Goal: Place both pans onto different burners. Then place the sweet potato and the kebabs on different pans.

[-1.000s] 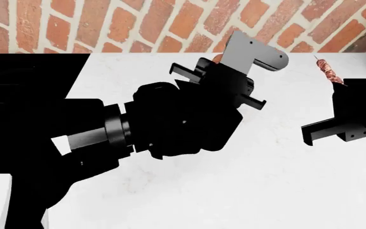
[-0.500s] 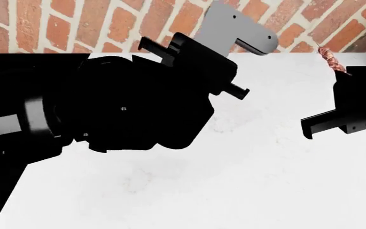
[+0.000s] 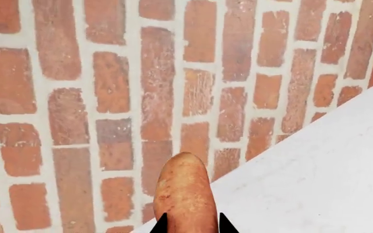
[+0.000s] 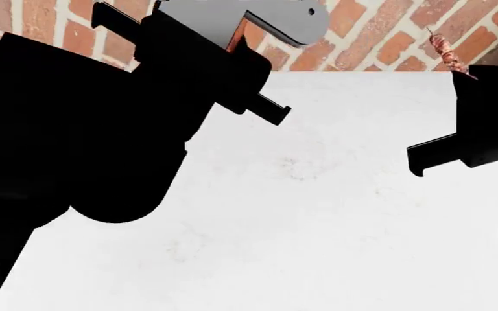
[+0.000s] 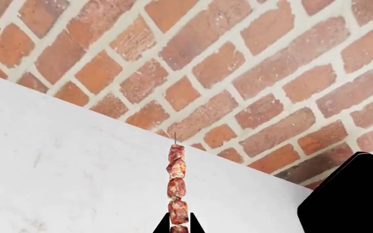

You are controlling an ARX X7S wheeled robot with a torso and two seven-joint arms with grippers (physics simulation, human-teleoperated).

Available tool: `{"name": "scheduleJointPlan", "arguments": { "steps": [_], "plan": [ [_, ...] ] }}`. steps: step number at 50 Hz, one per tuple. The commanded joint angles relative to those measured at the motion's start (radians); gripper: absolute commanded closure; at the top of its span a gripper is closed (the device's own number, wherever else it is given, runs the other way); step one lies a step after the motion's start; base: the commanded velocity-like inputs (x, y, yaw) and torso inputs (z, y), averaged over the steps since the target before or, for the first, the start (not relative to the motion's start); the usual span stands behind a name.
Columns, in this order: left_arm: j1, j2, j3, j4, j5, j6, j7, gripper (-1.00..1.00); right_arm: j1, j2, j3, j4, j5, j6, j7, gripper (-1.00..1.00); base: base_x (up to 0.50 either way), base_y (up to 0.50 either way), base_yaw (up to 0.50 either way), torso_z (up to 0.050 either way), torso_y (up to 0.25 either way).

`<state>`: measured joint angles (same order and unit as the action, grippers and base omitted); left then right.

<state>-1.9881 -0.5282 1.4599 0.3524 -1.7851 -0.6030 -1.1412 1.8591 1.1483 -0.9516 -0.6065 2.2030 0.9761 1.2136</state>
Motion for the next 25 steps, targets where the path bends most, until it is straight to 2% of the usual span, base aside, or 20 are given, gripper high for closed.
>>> {"name": "scheduleJointPlan", "arguments": {
  "steps": [1,11,25],
  "plan": [
    [-0.061,-0.142,-0.05,0.113,-0.059,-0.016,-0.009,1.0,0.014,-0.018,0.038,-0.014,-0.042,-0.019,-0.032,1.0,0.0,0.0,0.0,0.0,0.0],
    [-0.092,-0.216,-0.077,0.145,-0.091,-0.027,-0.019,1.0,0.021,-0.036,0.028,-0.018,-0.039,-0.012,-0.007,1.0,-0.03,0.0,0.0,0.0,0.0],
    [-0.111,-0.262,-0.099,0.157,-0.112,-0.037,-0.023,1.0,0.032,-0.042,0.03,-0.016,-0.034,0.002,-0.01,1.0,-0.5,0.0,0.0,0.0,0.0]
  ]
}}
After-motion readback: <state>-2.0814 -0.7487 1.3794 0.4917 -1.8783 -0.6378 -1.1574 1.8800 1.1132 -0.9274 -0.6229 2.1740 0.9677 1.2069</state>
